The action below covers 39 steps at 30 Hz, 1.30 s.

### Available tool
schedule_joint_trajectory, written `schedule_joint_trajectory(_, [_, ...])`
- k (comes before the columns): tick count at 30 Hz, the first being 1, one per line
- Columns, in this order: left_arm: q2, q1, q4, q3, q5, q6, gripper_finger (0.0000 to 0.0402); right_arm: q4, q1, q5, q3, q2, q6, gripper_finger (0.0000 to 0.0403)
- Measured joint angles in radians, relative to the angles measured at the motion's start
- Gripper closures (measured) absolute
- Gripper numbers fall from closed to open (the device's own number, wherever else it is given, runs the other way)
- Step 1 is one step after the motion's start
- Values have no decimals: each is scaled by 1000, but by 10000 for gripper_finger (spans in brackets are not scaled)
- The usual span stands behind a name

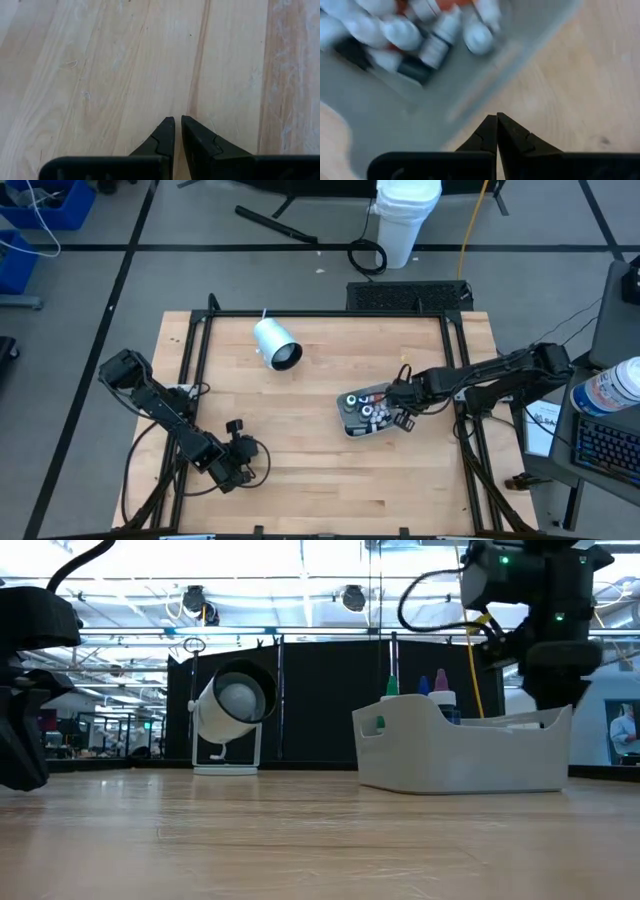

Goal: Pick & Place food coloring
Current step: Adjust the white bin, then return to Home Position

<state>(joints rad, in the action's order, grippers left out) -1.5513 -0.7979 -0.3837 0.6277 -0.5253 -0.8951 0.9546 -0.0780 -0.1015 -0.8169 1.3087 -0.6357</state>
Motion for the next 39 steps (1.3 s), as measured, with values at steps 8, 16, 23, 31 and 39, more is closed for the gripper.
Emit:
schedule_joint_trajectory(8, [0,0,0,0,0,2,360,-122,-3,25,0,0,12,403])
schedule_joint_trajectory(16, [0,0,-1,0,1,2,360,-236,-54,82,0,0,-57,403])
schedule_joint_trajectory(23, [0,0,-1,0,1,1,360,-286,-117,105,0,13,-128,403])
schedule_joint_trajectory(31, [0,0,-1,0,1,1,360,-296,-141,106,0,69,-121,403])
schedule_joint_trajectory(39, [0,19,-3,0,8,70,360,-169,-140,99,0,71,-121,403])
